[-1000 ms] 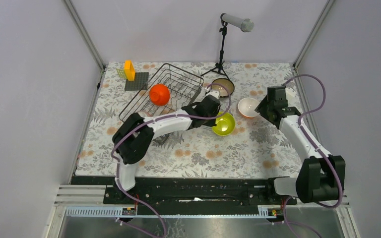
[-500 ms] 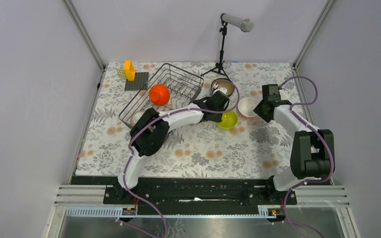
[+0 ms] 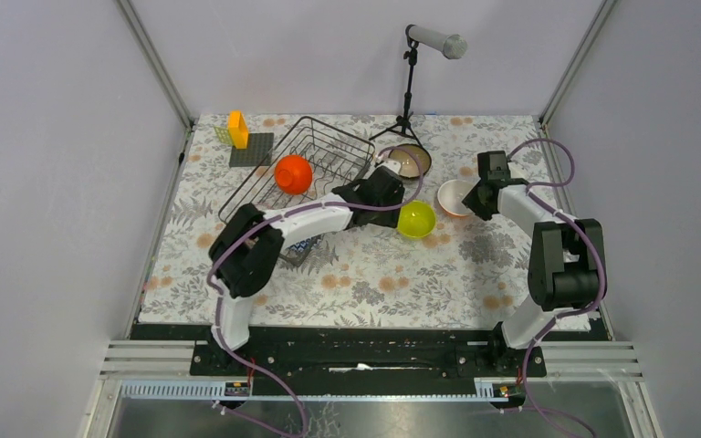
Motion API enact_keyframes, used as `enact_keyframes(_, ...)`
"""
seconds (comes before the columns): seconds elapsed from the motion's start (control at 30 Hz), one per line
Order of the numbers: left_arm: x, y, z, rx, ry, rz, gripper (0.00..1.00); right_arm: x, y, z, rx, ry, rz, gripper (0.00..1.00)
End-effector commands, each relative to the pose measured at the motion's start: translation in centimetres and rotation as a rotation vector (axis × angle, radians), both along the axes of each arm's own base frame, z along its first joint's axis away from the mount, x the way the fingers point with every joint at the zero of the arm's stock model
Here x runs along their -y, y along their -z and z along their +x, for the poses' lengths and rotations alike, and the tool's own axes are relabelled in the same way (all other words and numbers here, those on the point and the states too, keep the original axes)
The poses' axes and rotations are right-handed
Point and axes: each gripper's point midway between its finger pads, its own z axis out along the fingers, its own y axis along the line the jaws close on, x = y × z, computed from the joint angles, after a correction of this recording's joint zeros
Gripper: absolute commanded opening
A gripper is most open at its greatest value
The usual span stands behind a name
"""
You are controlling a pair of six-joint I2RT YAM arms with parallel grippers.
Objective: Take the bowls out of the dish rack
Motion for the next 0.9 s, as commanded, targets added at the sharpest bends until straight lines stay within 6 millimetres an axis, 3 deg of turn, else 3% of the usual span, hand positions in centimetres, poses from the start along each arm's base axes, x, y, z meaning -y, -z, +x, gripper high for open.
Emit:
enact_keyframes(0.0, -0.2, -6.7, -1.4, 0.089, 0.017, -0.169, 0.57, 0.1, -1.2, 1.6, 0.049, 0.015, 0.007, 0.39)
enact_keyframes(0.17, -2.4, -7.0, -3.4, 0.095, 0.007, -0.185, 0.57, 0.1, -1.5, 1.6, 0.056, 0.015, 0.008, 0.39)
enact_keyframes(0.37, -2.9, -5.7, -4.0, 0.076, 0.006, -0.184, 0.56, -0.1, -5.2, 1.7, 0.152, 0.011, 0.015, 0.39)
enact_keyframes(0.4, -2.9, -5.7, -4.1, 0.074, 0.003, -0.186, 0.56, -0.1, -5.9, 1.7, 0.171, 0.008, 0.019, 0.19)
enact_keyframes(0.43, -2.9, -5.9, -4.1, 0.081, 0.001, -0.196, 0.56, 0.6, -5.7, 0.3, 0.116, -0.05, -0.055, 0.01)
enact_keyframes(0.57, -3.2, -6.3, -4.1, 0.107, -0.011, -0.216, 0.56, 0.9, -6.6, -0.5, 0.127, -0.062, -0.074, 0.0)
enact_keyframes(0.67, -3.2, -6.2, -4.0, 0.104, -0.011, -0.207, 0.56, 1.1, -5.9, -0.5, 0.108, -0.047, -0.076, 0.08)
enact_keyframes(0.87, -3.5, -6.0, -3.9, 0.106, -0.015, -0.19, 0.56, 0.7, -5.4, -0.2, 0.095, -0.05, -0.052, 0.02)
